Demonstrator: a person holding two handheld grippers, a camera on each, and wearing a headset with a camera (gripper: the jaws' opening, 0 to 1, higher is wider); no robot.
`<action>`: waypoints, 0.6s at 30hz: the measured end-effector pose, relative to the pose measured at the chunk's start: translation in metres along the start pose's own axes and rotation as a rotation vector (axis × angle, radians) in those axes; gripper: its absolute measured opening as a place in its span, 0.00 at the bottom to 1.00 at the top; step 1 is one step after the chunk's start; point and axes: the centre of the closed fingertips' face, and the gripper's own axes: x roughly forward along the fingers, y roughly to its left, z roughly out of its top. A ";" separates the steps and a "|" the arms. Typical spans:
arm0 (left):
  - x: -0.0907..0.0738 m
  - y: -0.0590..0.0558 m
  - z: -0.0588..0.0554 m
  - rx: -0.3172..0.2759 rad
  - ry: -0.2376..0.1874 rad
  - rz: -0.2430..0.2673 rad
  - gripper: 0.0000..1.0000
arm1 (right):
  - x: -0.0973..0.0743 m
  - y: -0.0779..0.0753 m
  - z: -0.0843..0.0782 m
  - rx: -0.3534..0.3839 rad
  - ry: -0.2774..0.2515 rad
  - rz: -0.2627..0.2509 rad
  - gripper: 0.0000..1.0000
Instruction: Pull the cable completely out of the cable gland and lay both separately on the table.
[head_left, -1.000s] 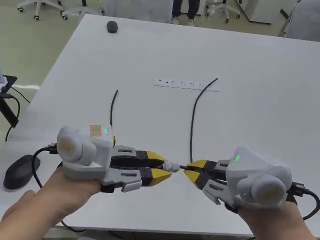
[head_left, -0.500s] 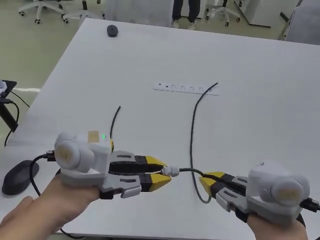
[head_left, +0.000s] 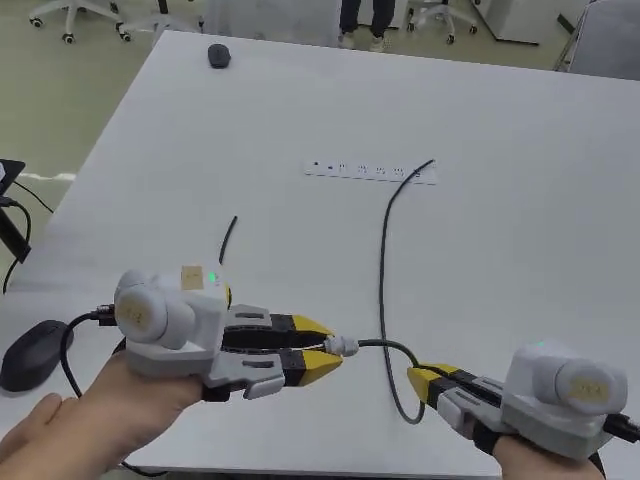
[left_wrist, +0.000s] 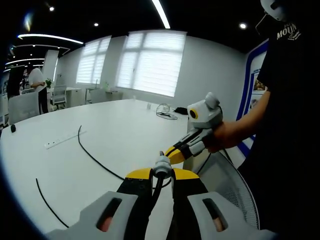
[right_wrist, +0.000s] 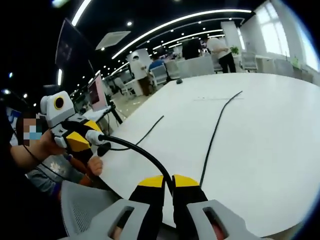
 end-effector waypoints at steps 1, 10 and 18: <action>0.000 0.000 0.000 -0.001 0.000 0.000 0.15 | 0.000 0.001 0.000 -0.007 0.002 0.000 0.00; -0.001 0.007 0.001 -0.015 -0.005 0.008 0.15 | -0.002 0.000 0.007 -0.019 -0.020 0.017 0.02; 0.002 0.007 0.000 -0.011 0.001 0.010 0.15 | -0.012 0.009 0.026 -0.292 0.020 0.015 0.15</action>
